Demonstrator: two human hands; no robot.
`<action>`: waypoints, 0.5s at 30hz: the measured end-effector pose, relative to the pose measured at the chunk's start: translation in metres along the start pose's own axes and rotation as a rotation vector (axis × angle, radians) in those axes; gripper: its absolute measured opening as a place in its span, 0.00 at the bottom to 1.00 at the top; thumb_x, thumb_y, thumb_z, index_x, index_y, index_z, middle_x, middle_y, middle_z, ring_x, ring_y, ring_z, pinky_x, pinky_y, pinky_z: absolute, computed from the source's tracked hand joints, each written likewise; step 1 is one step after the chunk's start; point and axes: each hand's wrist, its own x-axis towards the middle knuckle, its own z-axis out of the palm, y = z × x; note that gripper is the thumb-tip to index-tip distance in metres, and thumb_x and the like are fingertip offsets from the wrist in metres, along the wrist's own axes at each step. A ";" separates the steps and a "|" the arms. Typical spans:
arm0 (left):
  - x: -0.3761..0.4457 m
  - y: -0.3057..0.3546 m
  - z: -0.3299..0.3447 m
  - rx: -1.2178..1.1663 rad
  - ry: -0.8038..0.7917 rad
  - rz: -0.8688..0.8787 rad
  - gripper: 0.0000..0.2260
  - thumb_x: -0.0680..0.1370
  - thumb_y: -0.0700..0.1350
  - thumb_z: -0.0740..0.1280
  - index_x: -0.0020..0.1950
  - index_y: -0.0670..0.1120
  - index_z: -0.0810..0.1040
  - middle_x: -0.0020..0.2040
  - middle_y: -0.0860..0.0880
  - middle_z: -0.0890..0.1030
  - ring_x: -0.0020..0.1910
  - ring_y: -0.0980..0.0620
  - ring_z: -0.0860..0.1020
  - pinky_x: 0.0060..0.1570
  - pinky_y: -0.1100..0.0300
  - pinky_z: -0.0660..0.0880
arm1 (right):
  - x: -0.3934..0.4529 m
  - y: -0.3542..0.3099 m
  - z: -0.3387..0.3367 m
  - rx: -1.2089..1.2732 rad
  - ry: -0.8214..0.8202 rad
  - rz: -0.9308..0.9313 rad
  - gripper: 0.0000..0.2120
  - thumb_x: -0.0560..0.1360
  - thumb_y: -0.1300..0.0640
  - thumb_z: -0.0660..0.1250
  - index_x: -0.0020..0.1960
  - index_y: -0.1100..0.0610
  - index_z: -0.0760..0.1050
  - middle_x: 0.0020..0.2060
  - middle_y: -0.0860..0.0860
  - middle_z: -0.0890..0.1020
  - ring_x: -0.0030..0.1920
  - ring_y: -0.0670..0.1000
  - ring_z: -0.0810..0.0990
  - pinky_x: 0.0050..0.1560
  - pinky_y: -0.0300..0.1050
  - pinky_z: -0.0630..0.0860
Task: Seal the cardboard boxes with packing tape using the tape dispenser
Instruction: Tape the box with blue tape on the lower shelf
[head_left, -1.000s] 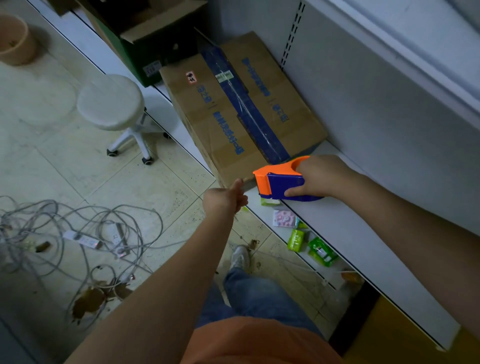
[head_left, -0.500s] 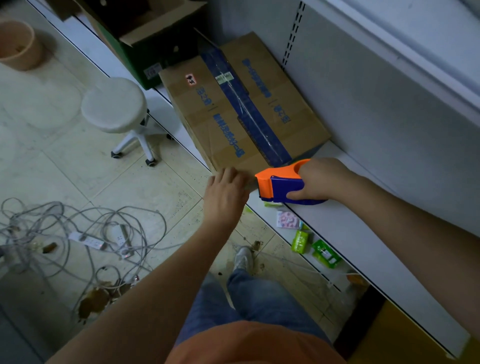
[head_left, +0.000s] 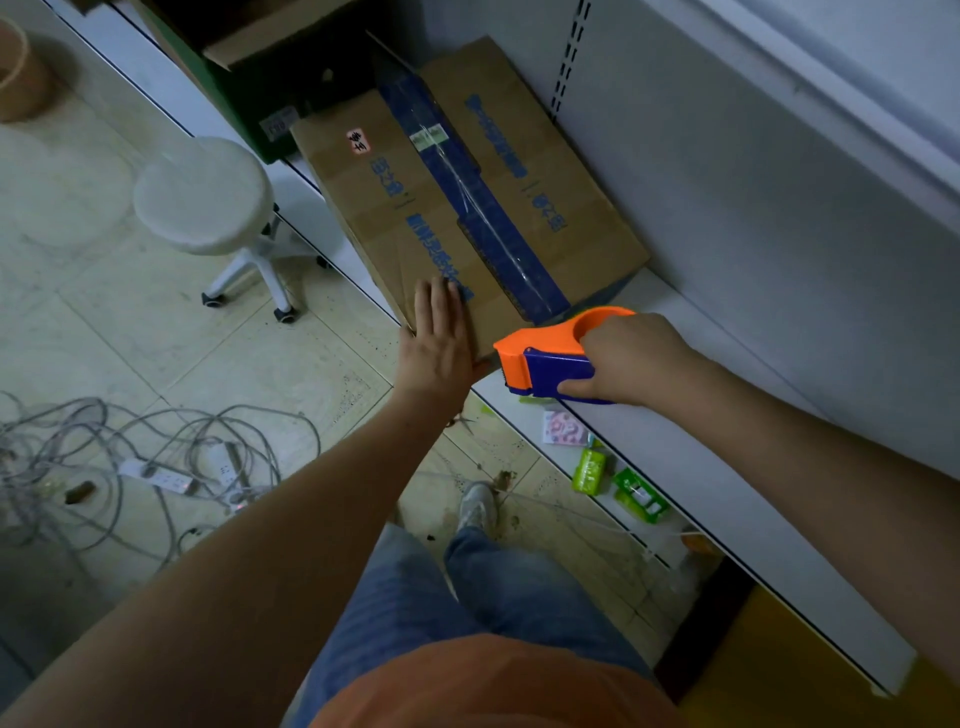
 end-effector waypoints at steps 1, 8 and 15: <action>0.001 -0.001 0.004 -0.022 -0.003 -0.004 0.49 0.76 0.74 0.52 0.80 0.36 0.48 0.80 0.36 0.52 0.79 0.36 0.51 0.66 0.42 0.69 | 0.002 0.002 0.000 0.005 -0.008 -0.008 0.22 0.73 0.34 0.66 0.49 0.52 0.67 0.42 0.49 0.76 0.41 0.49 0.70 0.35 0.41 0.64; -0.010 -0.015 0.019 -0.052 -0.012 0.037 0.47 0.77 0.71 0.34 0.79 0.33 0.47 0.79 0.32 0.48 0.79 0.33 0.47 0.72 0.38 0.64 | 0.003 0.000 -0.006 -0.058 -0.033 -0.102 0.23 0.73 0.32 0.63 0.46 0.51 0.65 0.36 0.46 0.69 0.40 0.49 0.70 0.37 0.42 0.65; 0.005 -0.010 0.011 -0.066 0.005 0.087 0.49 0.75 0.73 0.39 0.79 0.33 0.50 0.79 0.31 0.50 0.78 0.32 0.49 0.68 0.37 0.68 | -0.011 0.019 -0.013 -0.086 0.002 -0.076 0.22 0.73 0.31 0.63 0.40 0.50 0.65 0.31 0.46 0.66 0.37 0.50 0.69 0.29 0.41 0.57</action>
